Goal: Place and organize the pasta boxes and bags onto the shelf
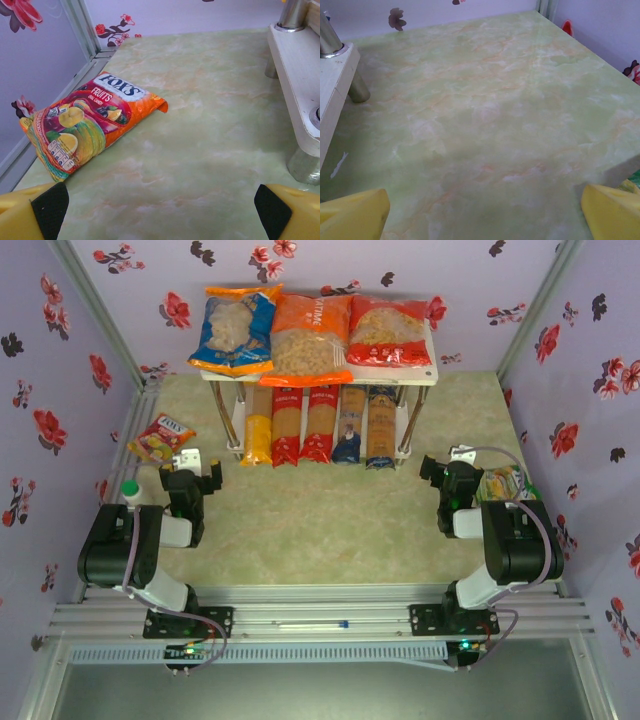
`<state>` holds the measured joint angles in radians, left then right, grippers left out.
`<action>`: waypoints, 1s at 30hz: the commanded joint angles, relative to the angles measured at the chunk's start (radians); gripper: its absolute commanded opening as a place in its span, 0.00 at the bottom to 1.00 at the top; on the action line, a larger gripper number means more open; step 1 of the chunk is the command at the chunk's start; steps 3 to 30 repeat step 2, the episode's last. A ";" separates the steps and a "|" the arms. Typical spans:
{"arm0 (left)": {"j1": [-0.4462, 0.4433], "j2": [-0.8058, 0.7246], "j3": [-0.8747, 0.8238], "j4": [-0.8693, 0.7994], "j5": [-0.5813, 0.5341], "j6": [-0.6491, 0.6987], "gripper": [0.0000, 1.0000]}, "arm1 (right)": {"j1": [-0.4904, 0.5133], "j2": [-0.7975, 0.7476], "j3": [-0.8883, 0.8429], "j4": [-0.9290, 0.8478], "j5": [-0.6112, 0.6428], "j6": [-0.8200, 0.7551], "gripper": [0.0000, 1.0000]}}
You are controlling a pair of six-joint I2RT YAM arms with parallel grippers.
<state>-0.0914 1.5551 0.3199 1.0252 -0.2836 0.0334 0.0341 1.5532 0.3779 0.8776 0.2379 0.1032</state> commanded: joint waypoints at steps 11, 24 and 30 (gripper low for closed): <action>0.001 -0.002 -0.005 0.032 0.006 0.011 1.00 | -0.005 0.004 0.006 0.012 -0.003 -0.011 0.99; 0.001 -0.002 -0.005 0.032 0.006 0.011 1.00 | -0.005 0.004 0.006 0.012 -0.003 -0.011 0.99; 0.001 -0.002 -0.005 0.032 0.006 0.011 1.00 | -0.005 0.004 0.006 0.012 -0.003 -0.011 0.99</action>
